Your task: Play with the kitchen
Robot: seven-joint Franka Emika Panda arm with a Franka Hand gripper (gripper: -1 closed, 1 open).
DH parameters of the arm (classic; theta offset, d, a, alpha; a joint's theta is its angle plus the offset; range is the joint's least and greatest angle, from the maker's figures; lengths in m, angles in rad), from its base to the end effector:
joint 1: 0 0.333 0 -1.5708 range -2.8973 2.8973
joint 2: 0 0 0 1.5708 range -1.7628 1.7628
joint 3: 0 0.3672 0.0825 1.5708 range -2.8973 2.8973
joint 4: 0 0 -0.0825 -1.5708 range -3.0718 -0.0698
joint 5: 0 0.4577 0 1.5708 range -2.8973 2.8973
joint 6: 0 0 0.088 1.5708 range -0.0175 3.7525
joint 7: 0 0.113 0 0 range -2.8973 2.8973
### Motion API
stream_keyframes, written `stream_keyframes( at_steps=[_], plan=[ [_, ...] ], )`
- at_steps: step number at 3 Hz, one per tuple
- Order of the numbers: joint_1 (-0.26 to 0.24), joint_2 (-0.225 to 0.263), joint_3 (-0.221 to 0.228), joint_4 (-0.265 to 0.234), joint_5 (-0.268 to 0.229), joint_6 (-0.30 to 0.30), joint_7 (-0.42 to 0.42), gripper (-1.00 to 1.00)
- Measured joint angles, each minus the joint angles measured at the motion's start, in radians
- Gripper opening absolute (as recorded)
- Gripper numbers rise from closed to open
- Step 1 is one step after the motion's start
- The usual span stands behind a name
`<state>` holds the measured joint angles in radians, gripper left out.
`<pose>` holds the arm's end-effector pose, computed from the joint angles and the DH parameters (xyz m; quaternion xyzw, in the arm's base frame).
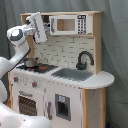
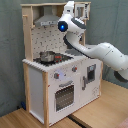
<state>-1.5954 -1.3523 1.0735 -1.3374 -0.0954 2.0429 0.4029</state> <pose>0.5783 0.4299 0.7539 0.6192 -0.1074 0.5120 0.5856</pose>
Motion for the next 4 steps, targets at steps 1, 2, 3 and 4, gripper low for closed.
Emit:
stream_keyframes(
  at_steps=[1, 2, 3, 4],
  plan=[
    [-0.012, 0.012, 0.002, 0.000, 0.000, -0.102, -0.007, -1.00],
    [-0.006, 0.019, -0.028, 0.000, 0.000, -0.198, -0.023, -1.00],
    [0.022, 0.025, -0.039, -0.025, 0.000, -0.293, -0.024, -1.00],
    [0.082, 0.025, -0.059, -0.105, 0.000, -0.295, -0.024, -1.00]
  ],
)
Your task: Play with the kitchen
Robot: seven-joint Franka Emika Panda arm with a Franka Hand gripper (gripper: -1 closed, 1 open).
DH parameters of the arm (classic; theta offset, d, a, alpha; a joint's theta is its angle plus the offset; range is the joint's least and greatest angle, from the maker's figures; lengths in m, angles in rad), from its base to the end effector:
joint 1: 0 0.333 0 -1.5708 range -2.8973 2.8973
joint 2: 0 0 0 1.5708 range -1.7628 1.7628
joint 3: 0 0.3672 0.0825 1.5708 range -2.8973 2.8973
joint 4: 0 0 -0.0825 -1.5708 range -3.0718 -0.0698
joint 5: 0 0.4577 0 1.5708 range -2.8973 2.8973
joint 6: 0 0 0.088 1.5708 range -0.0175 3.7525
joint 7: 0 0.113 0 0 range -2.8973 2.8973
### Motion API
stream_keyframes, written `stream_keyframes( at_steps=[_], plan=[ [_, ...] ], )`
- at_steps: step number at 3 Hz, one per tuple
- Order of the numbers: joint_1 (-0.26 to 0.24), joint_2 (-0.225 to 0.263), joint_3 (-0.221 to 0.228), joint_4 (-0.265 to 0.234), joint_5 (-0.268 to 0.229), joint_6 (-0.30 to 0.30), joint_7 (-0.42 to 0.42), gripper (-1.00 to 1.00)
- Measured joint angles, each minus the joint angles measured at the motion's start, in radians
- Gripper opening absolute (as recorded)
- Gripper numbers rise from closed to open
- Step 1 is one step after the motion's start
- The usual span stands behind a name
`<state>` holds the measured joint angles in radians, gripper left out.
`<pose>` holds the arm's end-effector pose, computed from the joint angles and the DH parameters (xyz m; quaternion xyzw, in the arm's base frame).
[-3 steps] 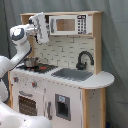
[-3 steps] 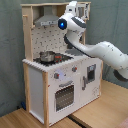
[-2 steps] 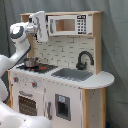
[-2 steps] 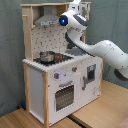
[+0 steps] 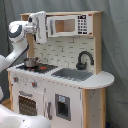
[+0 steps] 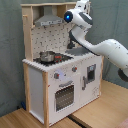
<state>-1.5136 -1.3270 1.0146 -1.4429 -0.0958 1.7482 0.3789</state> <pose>0.5222 0.3604 0.7733 0.6642 -0.2403 0.4060 0.5799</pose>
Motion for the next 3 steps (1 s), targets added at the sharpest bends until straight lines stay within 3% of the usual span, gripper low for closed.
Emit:
stream_keyframes(
  at_steps=[1, 3],
  plan=[
    [0.058, 0.000, -0.014, -0.082, -0.001, 0.012, 0.000, -1.00],
    [0.147, 0.000, -0.040, -0.226, -0.001, 0.123, -0.002, -1.00]
  ],
)
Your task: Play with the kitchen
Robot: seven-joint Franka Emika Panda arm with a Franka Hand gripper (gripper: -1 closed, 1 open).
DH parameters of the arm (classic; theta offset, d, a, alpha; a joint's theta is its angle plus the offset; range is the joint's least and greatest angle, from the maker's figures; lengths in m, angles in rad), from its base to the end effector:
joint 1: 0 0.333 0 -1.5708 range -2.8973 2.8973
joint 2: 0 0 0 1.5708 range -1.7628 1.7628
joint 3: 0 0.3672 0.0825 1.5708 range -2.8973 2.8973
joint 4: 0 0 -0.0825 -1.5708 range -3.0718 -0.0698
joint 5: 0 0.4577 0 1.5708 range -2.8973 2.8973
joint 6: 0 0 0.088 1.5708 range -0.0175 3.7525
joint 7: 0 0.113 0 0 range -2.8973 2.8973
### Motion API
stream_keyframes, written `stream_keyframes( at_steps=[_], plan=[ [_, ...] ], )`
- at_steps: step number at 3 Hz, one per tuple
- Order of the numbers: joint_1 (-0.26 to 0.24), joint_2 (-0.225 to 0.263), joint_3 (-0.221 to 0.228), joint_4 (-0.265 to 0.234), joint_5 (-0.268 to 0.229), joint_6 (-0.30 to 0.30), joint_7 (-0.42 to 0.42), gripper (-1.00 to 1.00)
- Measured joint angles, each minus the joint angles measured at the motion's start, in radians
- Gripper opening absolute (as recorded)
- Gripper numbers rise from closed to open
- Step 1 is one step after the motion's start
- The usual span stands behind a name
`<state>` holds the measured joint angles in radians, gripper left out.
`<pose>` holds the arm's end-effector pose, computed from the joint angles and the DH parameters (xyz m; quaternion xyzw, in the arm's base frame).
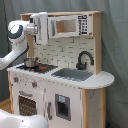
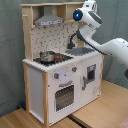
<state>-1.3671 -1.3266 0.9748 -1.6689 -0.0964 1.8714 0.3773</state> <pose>0.4837 0.3165 0.7715 0.6871 -0.2323 0.4140 0.5500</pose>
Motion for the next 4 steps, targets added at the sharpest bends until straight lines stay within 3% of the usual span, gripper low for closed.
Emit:
stream_keyframes(
  at_steps=[4],
  plan=[
    [0.191, -0.002, -0.081, -0.286, -0.002, 0.204, -0.015, -1.00]
  ],
)
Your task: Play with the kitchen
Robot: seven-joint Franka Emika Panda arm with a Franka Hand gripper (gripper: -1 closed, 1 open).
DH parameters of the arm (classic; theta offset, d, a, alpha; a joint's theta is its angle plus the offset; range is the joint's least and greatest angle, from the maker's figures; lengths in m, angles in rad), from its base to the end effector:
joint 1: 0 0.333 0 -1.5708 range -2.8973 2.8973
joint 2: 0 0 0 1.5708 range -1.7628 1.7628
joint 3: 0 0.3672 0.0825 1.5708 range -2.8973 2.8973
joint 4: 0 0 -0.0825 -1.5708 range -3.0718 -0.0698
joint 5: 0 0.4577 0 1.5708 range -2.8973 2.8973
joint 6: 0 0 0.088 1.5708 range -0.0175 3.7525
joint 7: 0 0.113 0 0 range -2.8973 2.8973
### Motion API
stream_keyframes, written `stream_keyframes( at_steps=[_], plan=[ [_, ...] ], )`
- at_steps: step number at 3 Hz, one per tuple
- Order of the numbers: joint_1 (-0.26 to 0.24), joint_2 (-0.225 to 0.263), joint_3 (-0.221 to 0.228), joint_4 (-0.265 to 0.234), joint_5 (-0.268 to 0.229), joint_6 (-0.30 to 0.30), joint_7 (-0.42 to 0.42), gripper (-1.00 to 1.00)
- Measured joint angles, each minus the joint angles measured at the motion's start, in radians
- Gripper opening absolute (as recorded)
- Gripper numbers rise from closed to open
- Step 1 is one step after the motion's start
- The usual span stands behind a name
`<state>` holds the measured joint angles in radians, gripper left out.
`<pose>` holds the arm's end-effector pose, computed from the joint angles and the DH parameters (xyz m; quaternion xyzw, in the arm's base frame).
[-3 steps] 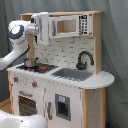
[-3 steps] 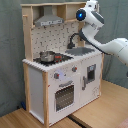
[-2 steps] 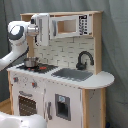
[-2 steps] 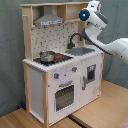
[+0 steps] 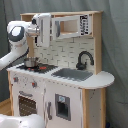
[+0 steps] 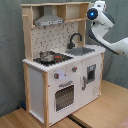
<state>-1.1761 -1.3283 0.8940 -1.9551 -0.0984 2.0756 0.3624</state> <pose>0.4301 0.2535 0.7666 0.7114 -0.2076 0.4427 0.5048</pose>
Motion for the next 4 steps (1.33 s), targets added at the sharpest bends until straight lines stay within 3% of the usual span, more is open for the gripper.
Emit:
stream_keyframes(
  at_steps=[1, 2, 3, 4],
  plan=[
    [0.046, -0.006, -0.035, -0.062, 0.000, 0.042, -0.001, -1.00],
    [0.048, -0.007, -0.035, -0.061, 0.000, 0.043, -0.001, 1.00],
    [0.059, -0.013, -0.034, -0.058, 0.000, 0.045, -0.001, 1.00],
    [0.085, -0.021, -0.007, 0.031, 0.000, 0.077, -0.016, 1.00]
  ],
)
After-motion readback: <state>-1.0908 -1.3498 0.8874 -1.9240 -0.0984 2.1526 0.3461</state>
